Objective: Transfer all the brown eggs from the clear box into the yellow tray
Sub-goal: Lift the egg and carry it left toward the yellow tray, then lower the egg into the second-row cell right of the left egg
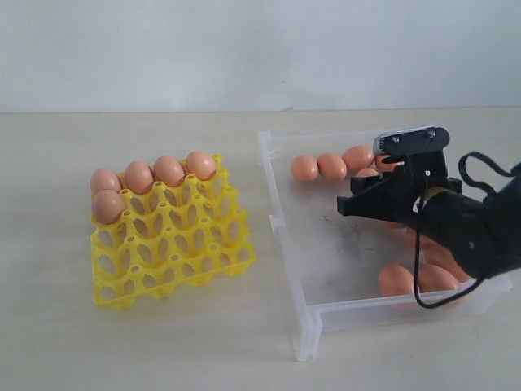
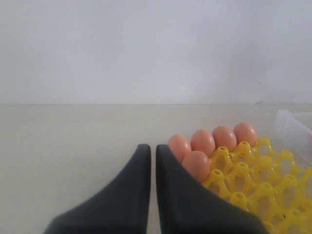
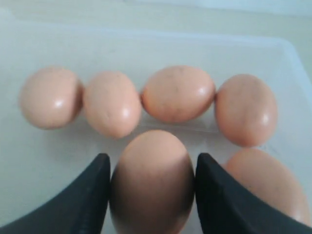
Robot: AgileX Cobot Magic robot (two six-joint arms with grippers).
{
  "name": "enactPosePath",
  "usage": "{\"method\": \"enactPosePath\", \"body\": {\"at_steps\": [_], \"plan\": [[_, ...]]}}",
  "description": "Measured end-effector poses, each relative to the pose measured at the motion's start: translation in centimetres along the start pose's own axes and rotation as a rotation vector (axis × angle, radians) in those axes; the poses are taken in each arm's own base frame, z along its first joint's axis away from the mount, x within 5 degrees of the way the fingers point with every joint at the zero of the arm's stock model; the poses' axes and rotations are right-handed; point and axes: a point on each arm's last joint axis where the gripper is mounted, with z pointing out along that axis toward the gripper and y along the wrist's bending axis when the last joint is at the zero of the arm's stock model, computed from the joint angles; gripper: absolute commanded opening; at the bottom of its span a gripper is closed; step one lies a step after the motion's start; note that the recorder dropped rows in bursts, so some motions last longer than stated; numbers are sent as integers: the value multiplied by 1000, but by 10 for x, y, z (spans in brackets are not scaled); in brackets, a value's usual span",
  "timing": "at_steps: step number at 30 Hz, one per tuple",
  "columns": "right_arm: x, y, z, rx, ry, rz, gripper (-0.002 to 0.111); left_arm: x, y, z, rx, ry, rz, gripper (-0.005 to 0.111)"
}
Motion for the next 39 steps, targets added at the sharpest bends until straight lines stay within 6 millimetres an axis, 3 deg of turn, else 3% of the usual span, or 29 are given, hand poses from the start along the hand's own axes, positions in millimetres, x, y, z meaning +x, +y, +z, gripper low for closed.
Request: {"method": "enactPosePath", "body": {"at_steps": [5, 11, 15, 19, 22, 28, 33, 39], "plan": [[-7, 15, -18, -179, -248, 30, 0, 0, 0, 0, 0, 0, 0, 4], [-24, 42, -13, -403, -303, 60, 0, 0, 0, 0, 0, 0, 0, 4], [-42, 84, -8, -556, -361, 19, 0, 0, 0, 0, 0, 0, 0, 4], [-69, 137, -6, -714, -444, 8, 0, 0, 0, 0, 0, 0, 0, 4], [-78, 173, 4, -782, -421, 36, 0, 0, 0, 0, 0, 0, 0, 4], [-61, 224, 38, -787, -256, 22, 0, 0, 0, 0, 0, 0, 0, 4], [-43, 234, 58, -761, -184, 24, 0, 0, 0, 0, 0, 0, 0, 4], [-26, 233, 71, -716, -123, 59, 0, 0, 0, 0, 0, 0, 0, 4]]}}
